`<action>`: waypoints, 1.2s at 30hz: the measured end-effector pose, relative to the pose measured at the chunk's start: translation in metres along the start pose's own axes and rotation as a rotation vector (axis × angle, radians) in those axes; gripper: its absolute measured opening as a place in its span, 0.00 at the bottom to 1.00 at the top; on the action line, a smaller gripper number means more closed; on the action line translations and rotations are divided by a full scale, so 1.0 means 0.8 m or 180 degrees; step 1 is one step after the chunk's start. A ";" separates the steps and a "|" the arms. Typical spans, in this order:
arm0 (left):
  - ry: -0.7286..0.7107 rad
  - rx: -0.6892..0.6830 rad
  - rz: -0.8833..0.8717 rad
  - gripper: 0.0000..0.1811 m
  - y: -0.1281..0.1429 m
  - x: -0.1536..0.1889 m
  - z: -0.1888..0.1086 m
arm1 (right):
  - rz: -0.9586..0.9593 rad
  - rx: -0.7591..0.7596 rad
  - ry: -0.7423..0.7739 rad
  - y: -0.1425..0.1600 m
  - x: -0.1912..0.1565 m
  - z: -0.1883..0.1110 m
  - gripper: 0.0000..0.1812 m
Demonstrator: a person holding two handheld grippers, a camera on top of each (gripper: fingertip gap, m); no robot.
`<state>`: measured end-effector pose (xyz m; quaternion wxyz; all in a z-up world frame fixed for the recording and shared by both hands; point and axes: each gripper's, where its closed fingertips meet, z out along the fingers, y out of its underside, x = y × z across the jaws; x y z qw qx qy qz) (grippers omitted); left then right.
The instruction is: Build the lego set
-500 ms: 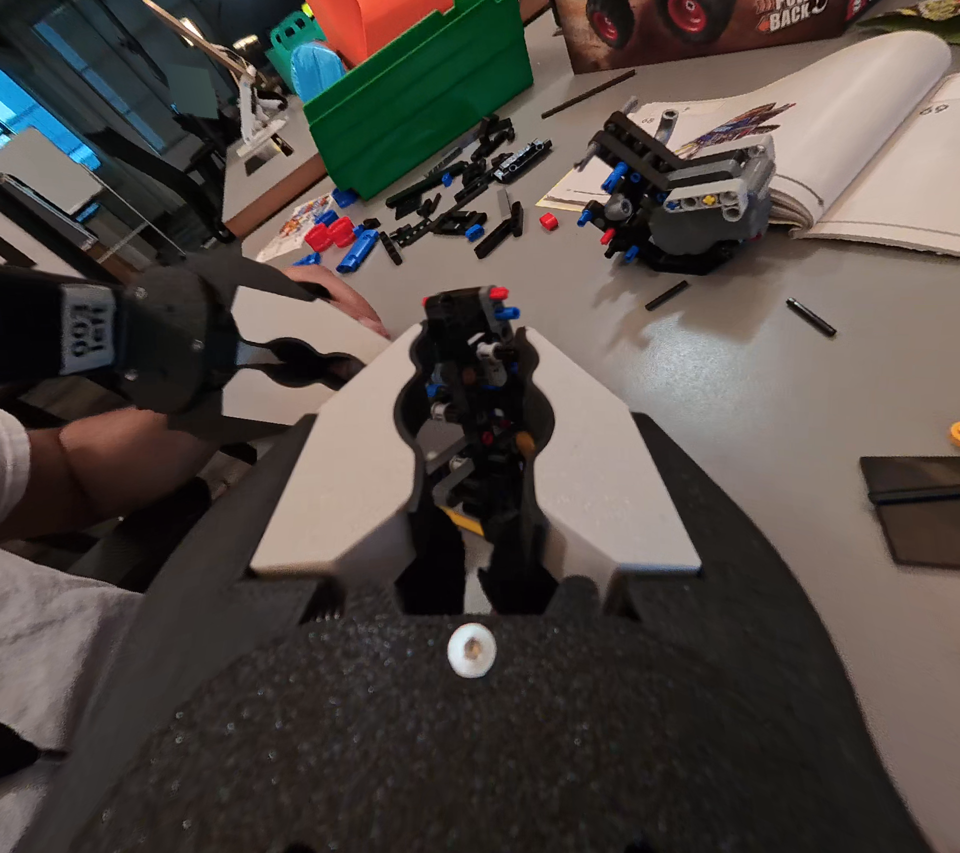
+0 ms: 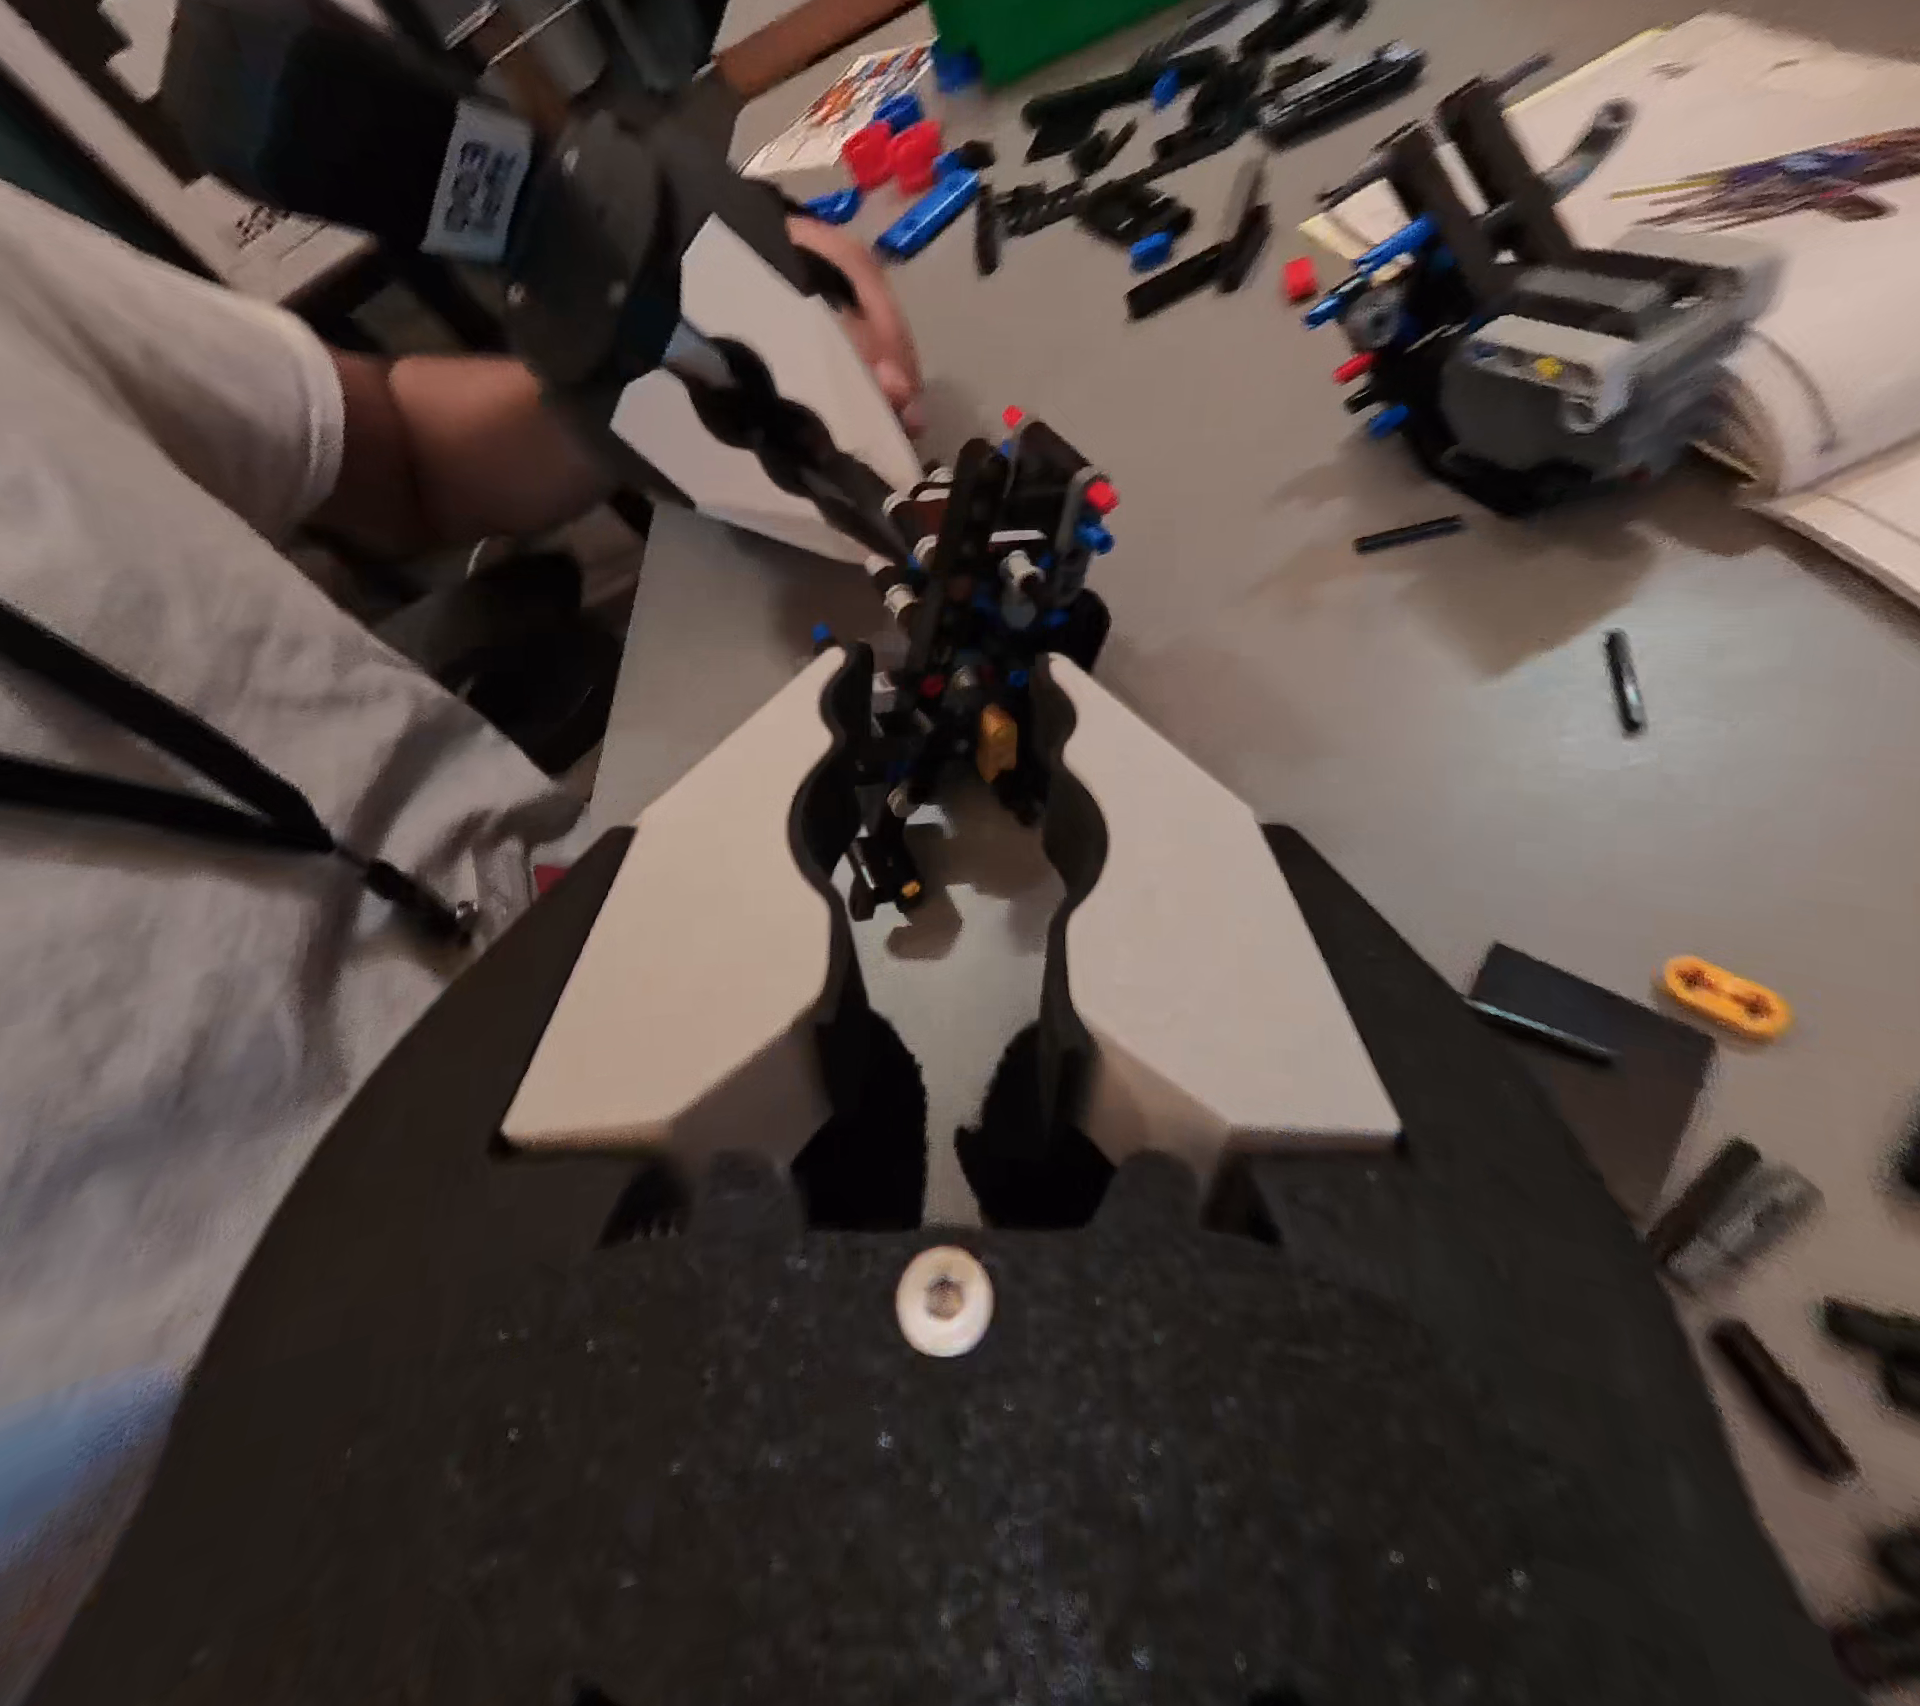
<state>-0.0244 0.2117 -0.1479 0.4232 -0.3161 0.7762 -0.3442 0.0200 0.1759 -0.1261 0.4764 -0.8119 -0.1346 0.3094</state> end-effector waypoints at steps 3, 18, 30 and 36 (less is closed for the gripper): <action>0.0114 0.0039 -0.0037 0.04 -0.002 0.000 0.003 | -0.0025 -0.0097 -0.0224 0.006 -0.006 0.013 0.17; -0.0058 -0.0055 0.0173 0.03 0.003 -0.006 0.013 | 0.0073 -0.0217 0.0029 0.008 0.005 0.021 0.15; -0.0181 -0.0092 0.0238 0.03 0.001 -0.004 0.016 | 0.0044 -0.0352 0.0524 0.018 0.003 0.022 0.16; -0.0183 -0.0090 0.0278 0.03 -0.001 -0.001 0.017 | 0.0118 -0.0268 0.0528 0.017 0.003 0.021 0.15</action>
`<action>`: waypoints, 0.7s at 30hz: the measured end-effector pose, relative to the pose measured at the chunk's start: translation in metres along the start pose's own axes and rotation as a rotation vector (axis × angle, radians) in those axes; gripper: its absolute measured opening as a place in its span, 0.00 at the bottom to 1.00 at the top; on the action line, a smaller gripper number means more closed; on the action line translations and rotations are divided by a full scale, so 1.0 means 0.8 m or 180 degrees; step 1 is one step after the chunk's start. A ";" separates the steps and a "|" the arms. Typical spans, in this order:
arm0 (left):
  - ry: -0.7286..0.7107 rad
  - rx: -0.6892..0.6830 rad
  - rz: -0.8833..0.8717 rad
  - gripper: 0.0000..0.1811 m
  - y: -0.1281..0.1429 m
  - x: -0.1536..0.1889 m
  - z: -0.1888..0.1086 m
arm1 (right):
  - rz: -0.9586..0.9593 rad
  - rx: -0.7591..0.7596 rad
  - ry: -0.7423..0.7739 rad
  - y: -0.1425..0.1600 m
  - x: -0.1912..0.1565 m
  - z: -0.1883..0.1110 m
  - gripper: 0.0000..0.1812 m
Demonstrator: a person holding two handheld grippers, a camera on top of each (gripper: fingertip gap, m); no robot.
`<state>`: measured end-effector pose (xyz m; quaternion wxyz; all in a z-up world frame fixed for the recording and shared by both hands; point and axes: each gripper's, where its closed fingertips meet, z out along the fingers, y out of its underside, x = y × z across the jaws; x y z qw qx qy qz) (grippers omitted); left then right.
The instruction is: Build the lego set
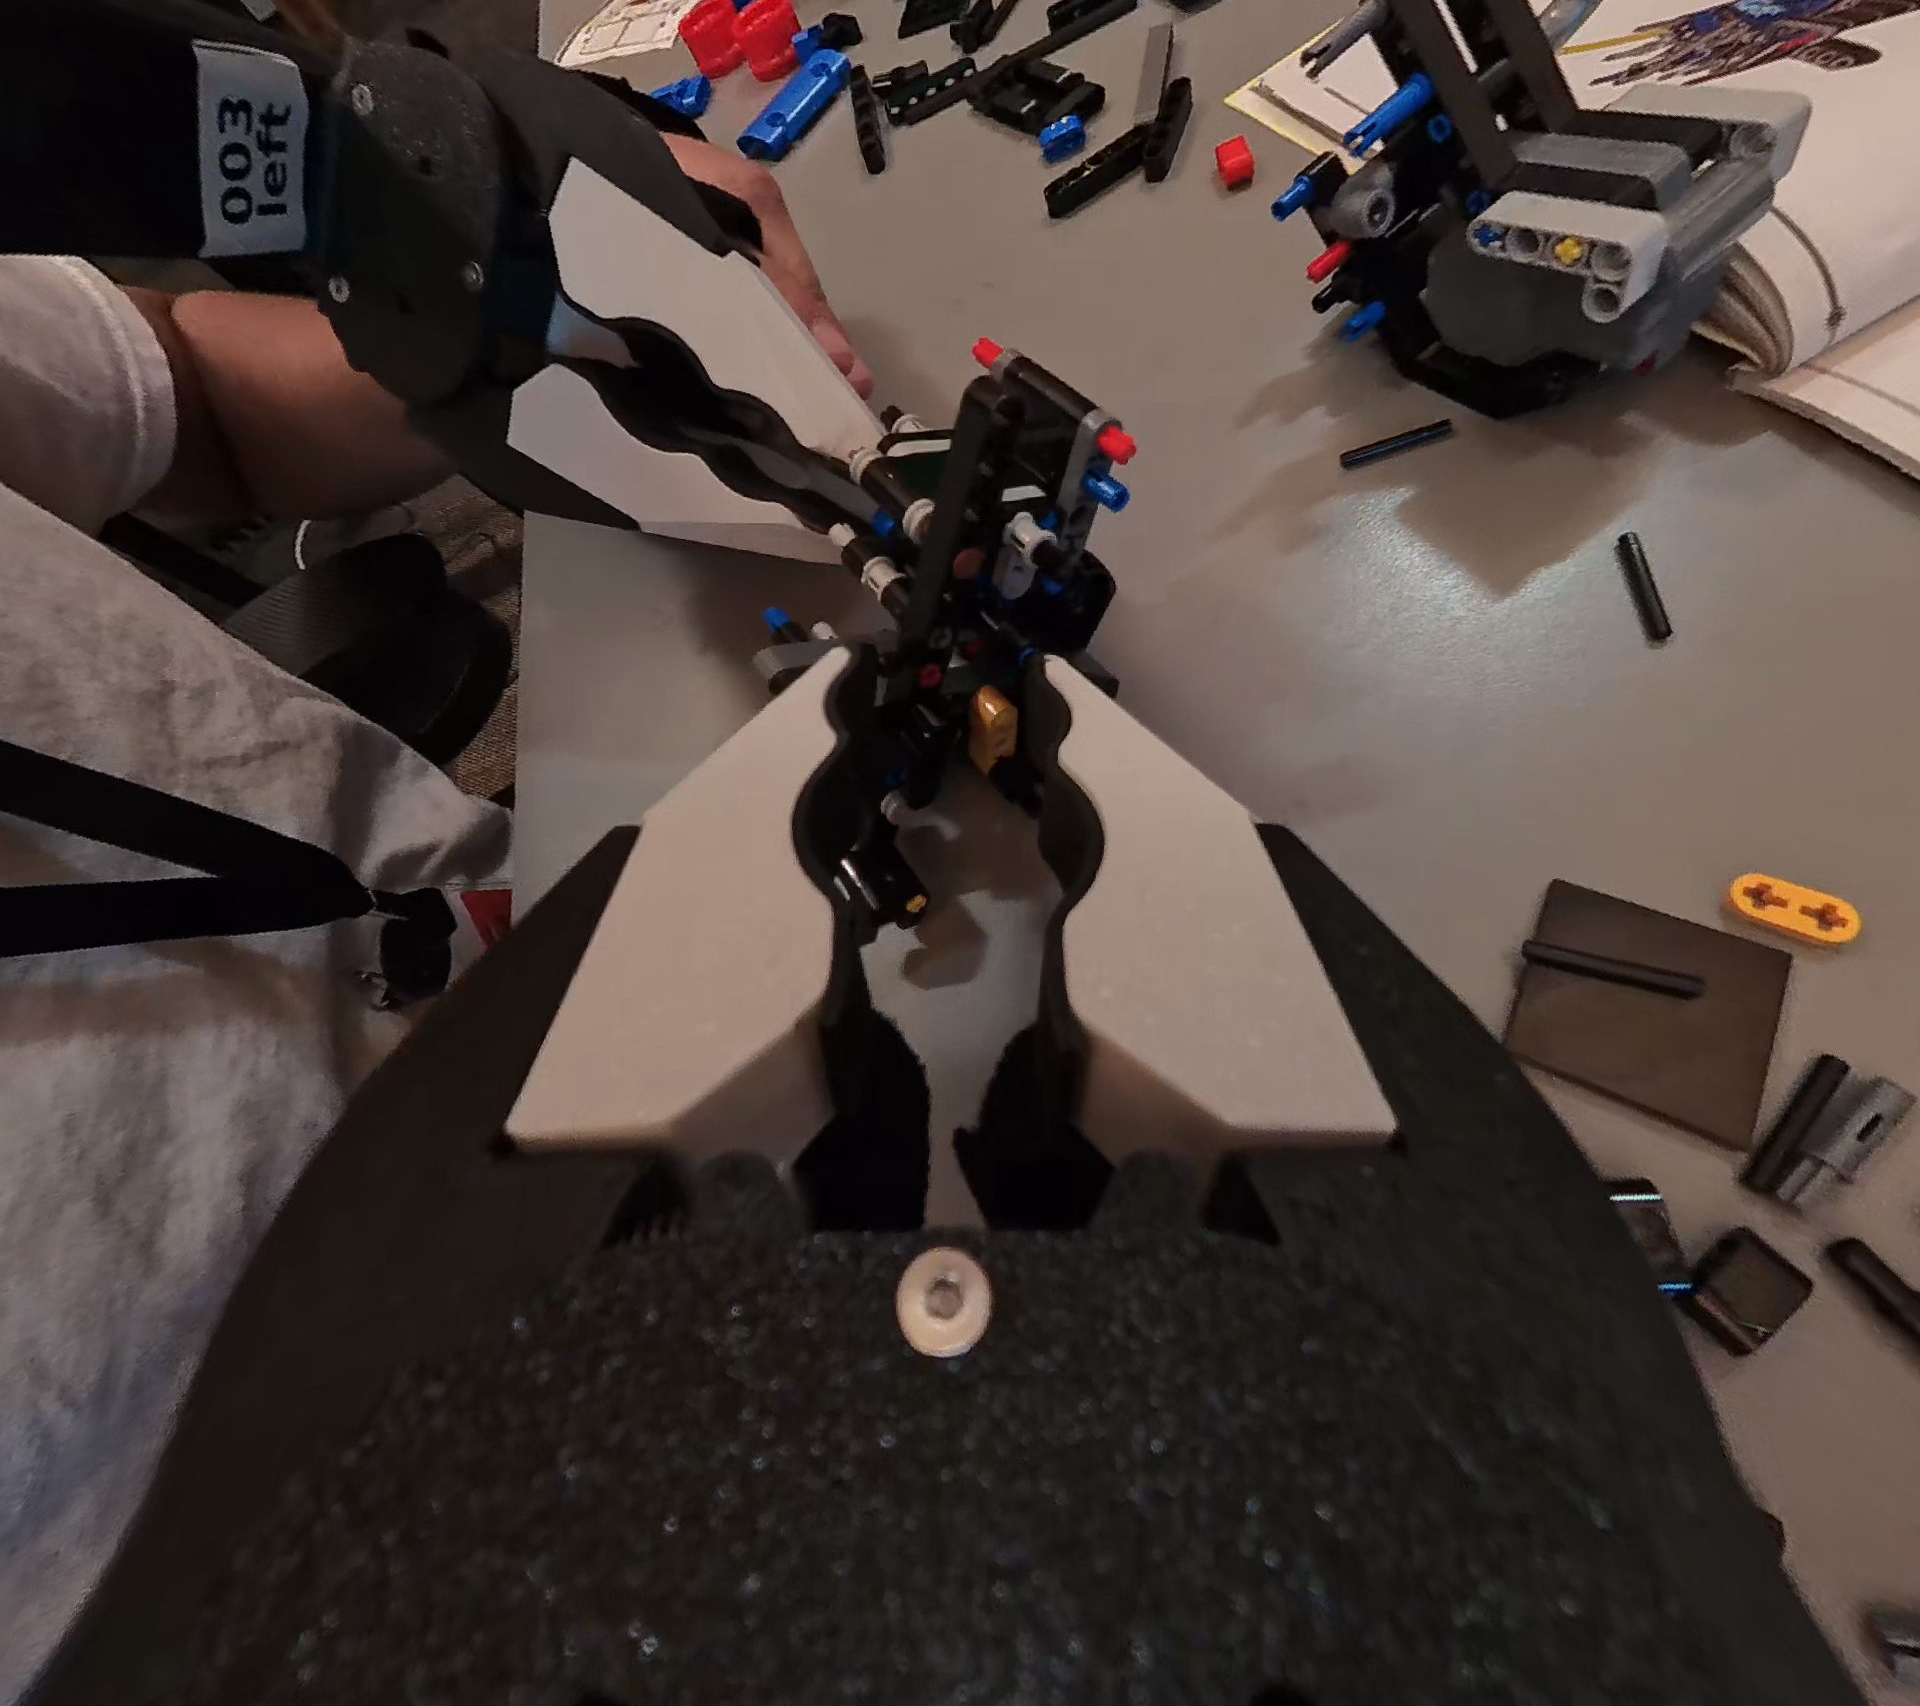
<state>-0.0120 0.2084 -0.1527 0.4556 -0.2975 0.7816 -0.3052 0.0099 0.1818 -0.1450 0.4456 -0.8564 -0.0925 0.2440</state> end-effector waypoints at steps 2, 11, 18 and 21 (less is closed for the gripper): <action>-0.0003 -0.0008 0.0017 0.03 0.000 0.001 0.001 | -0.0025 0.0020 0.0064 -0.001 0.002 0.001 0.15; 0.0038 -0.0139 0.0127 0.03 0.009 0.004 0.005 | -0.0125 0.0252 -0.0153 -0.017 -0.020 -0.007 0.07; 0.0072 -0.0050 0.0179 0.03 0.001 0.009 0.007 | -0.0241 0.0240 -0.0374 -0.015 -0.030 -0.017 0.06; 0.0098 -0.0007 0.0198 0.03 -0.002 0.012 0.006 | -0.0667 0.0260 -0.0217 -0.015 -0.018 -0.033 0.08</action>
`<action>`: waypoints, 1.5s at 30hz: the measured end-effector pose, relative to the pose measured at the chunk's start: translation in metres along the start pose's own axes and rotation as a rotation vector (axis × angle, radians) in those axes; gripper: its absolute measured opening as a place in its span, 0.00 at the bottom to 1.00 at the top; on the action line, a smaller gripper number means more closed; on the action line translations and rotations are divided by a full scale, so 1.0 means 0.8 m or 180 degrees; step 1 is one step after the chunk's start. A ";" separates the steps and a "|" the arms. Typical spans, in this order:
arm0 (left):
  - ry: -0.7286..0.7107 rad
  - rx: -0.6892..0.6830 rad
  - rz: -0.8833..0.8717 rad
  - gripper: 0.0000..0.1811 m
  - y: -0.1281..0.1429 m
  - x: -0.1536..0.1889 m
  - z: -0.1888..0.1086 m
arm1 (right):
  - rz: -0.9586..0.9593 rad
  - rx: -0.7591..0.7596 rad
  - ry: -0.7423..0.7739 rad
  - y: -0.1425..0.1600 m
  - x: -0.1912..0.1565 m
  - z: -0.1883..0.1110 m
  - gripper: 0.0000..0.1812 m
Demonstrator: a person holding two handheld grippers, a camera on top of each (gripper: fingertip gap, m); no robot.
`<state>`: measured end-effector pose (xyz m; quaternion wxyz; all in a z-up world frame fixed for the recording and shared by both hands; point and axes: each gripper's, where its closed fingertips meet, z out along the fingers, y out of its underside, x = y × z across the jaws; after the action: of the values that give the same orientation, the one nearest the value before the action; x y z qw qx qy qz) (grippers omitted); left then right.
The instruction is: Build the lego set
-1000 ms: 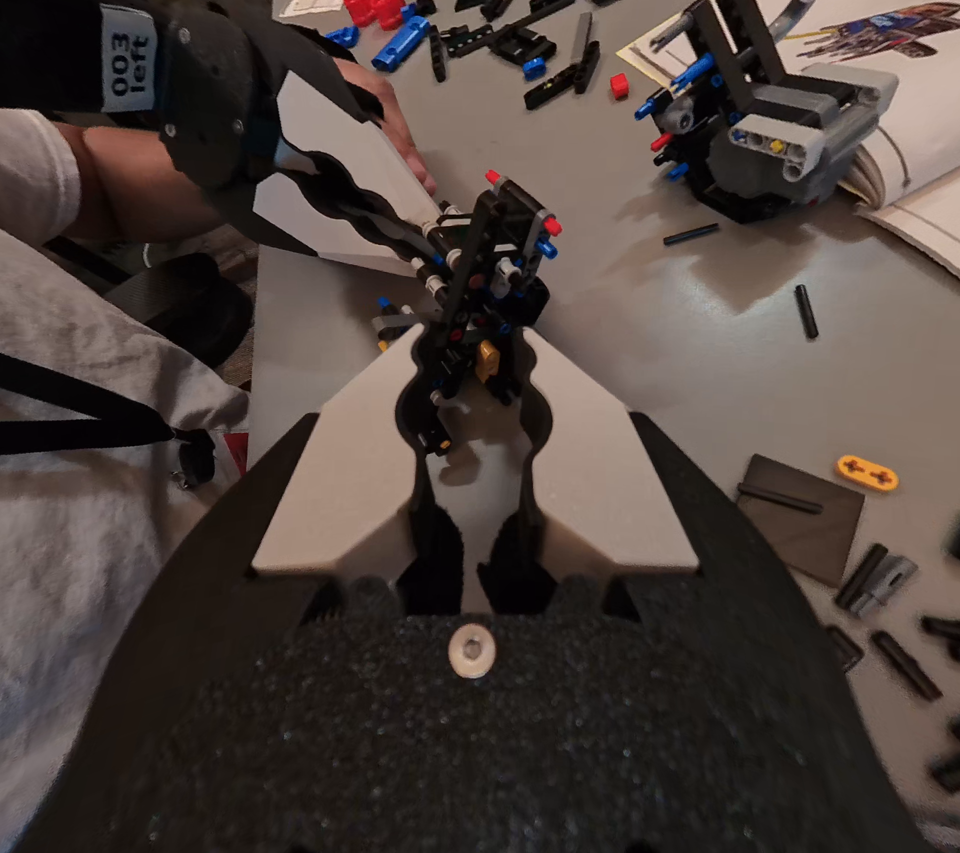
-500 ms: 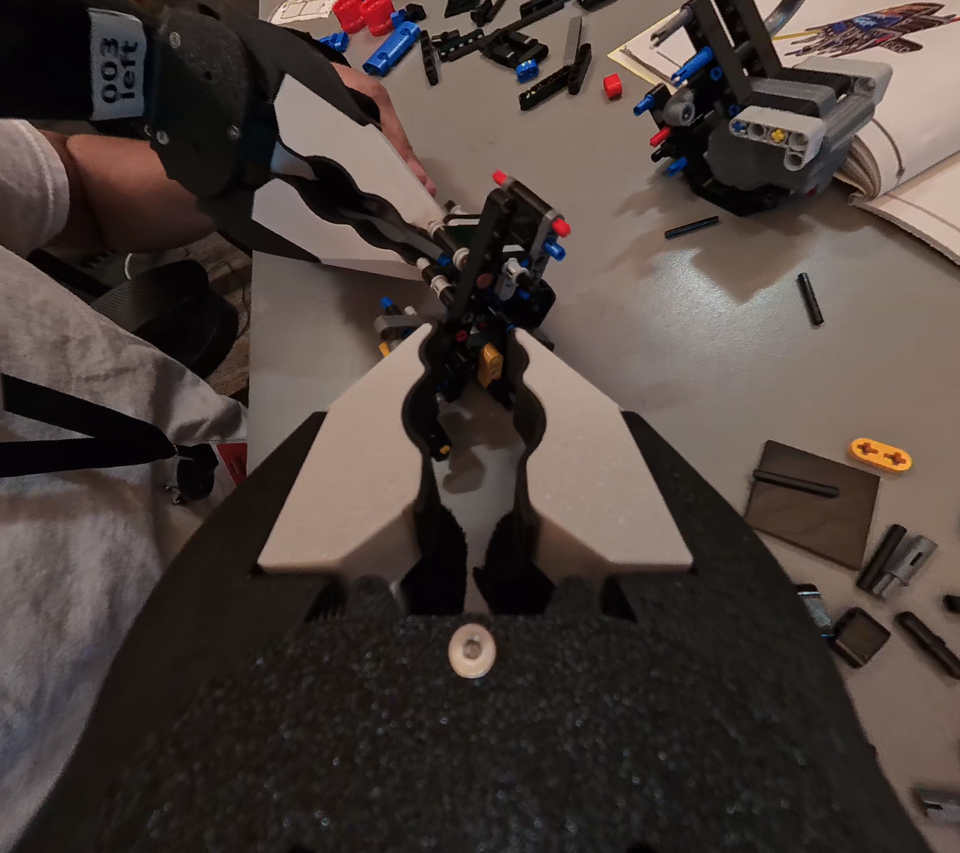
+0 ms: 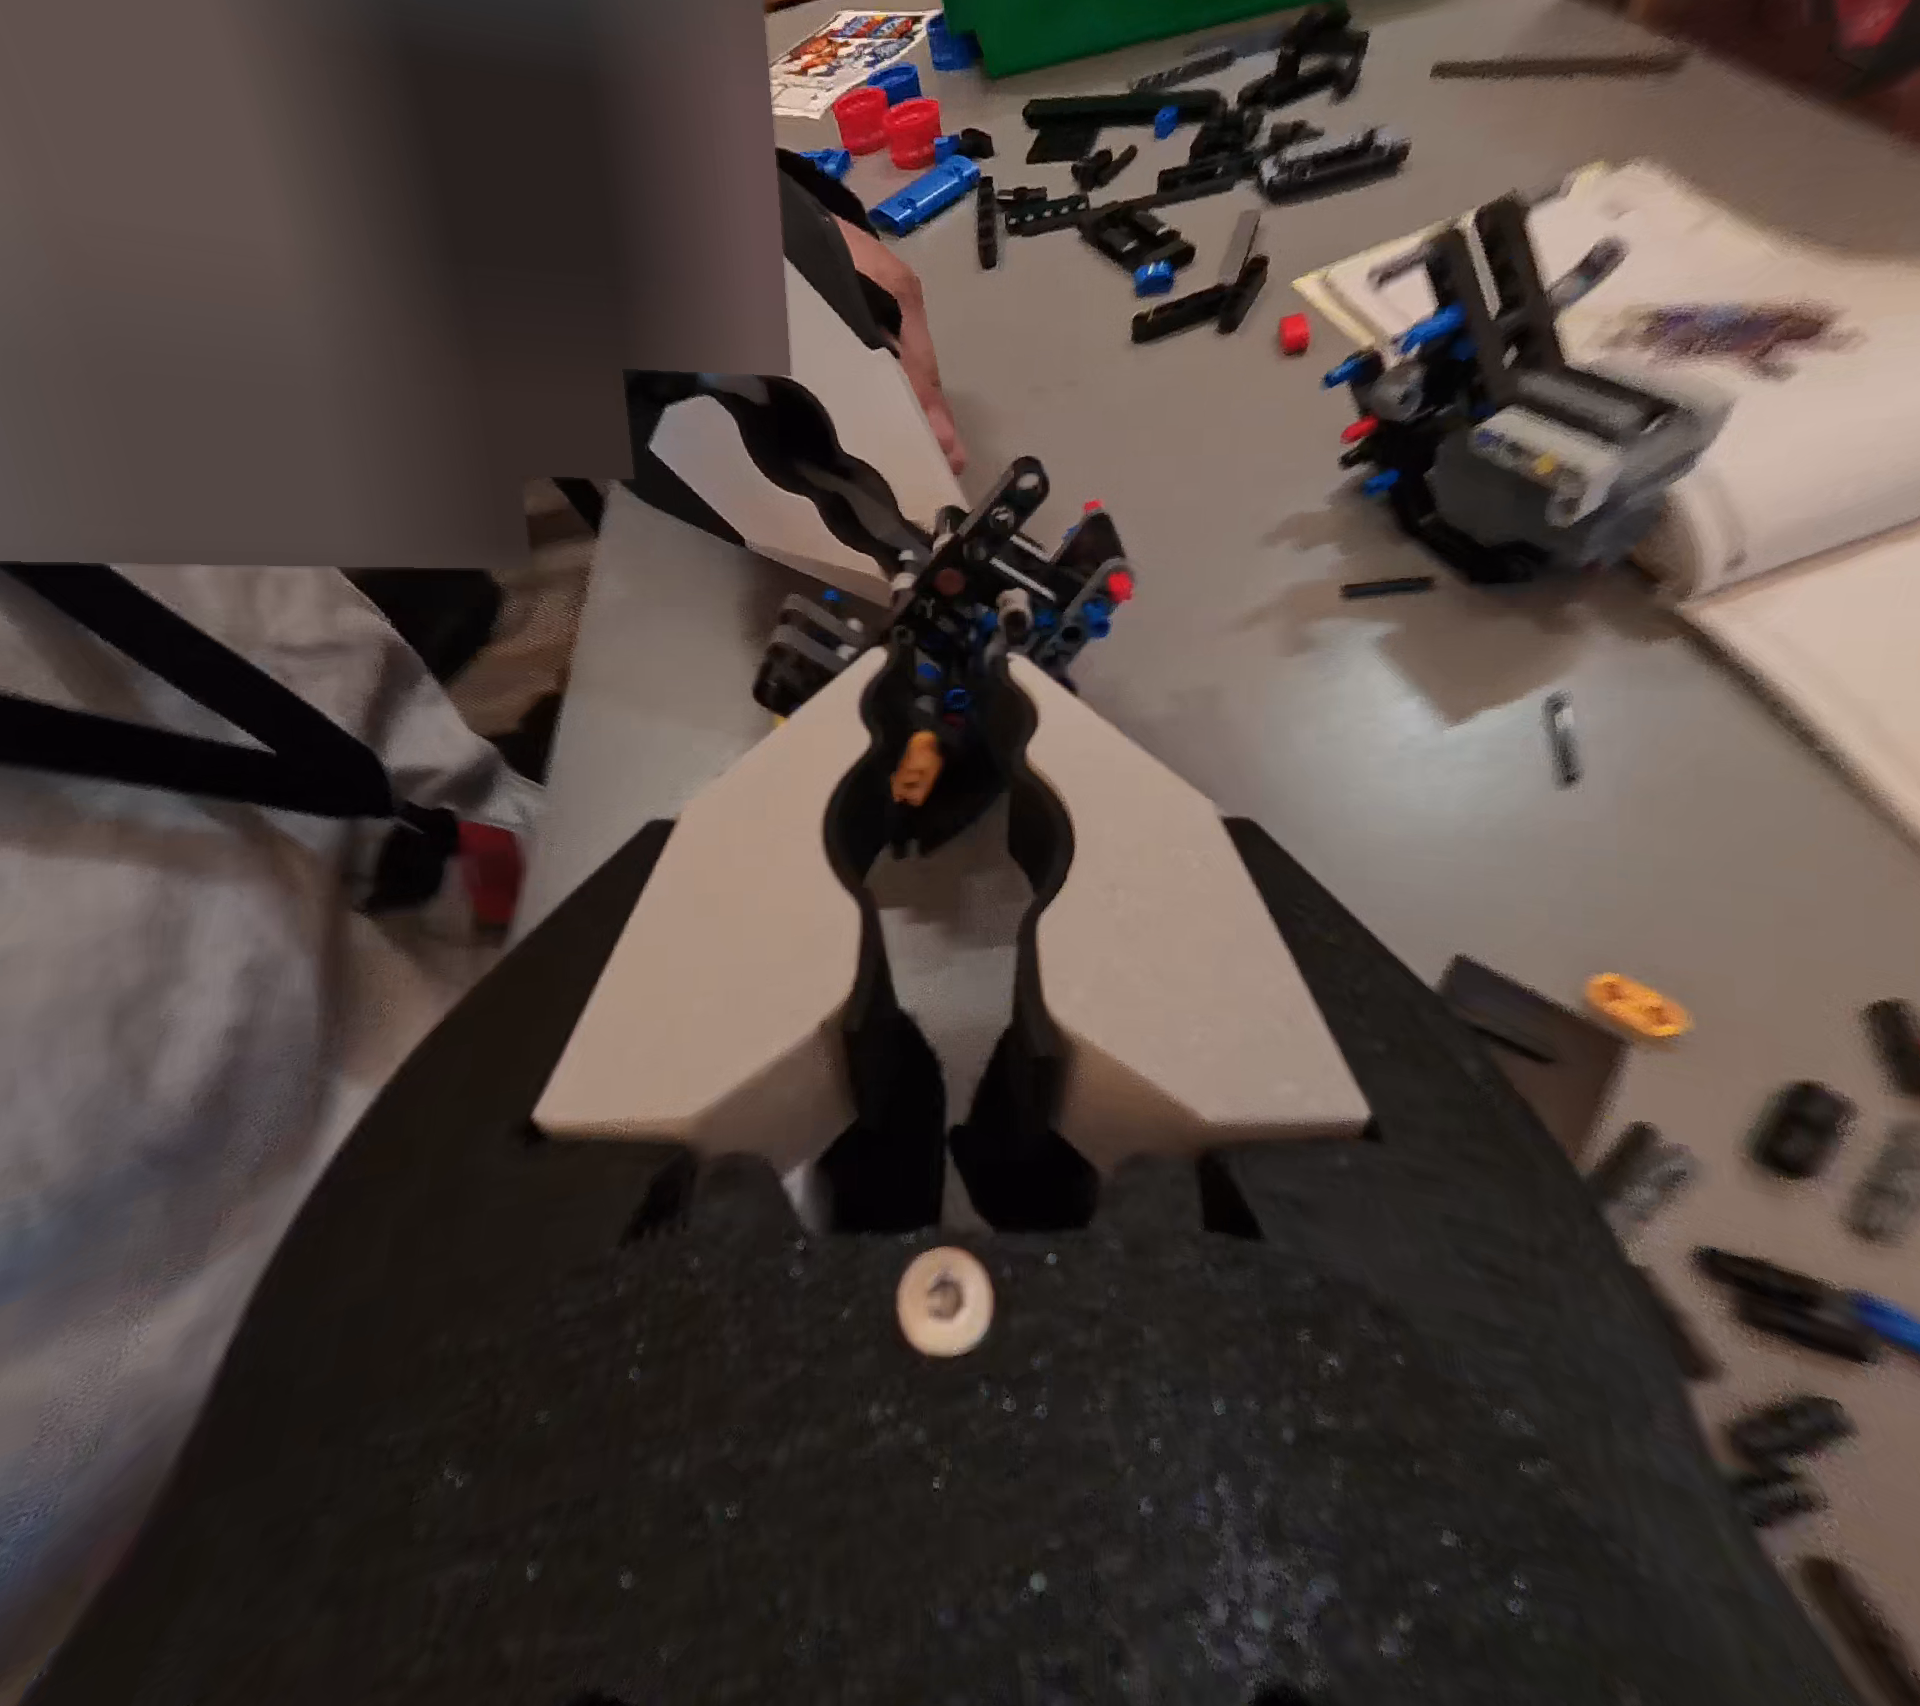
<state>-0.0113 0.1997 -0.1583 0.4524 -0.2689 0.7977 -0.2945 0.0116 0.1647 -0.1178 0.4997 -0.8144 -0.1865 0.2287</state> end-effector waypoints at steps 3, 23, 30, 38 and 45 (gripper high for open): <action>0.0036 0.0028 -0.0003 0.03 -0.002 0.002 -0.001 | -0.0650 -0.0110 0.0079 0.001 -0.004 -0.006 0.10; 0.0270 0.0070 -0.0177 0.03 -0.003 0.008 -0.005 | -0.1616 -0.0332 0.0109 0.030 0.000 0.021 0.03; 0.0318 0.0047 -0.0148 0.03 -0.001 0.011 -0.004 | -0.1679 -0.0303 0.0073 0.028 -0.006 0.023 0.03; 0.0290 0.0030 -0.0084 0.03 -0.001 0.012 -0.004 | -0.1662 -0.0353 0.0110 0.028 -0.005 0.024 0.03; 0.0281 0.0367 -0.0226 0.03 -0.026 0.009 -0.009 | -0.1670 -0.0675 0.0161 0.057 0.008 0.031 0.03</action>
<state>-0.0175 0.1824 -0.1444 0.4207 -0.2573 0.7886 -0.3674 0.0064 0.1663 -0.1699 0.4583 -0.7915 -0.4012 0.0504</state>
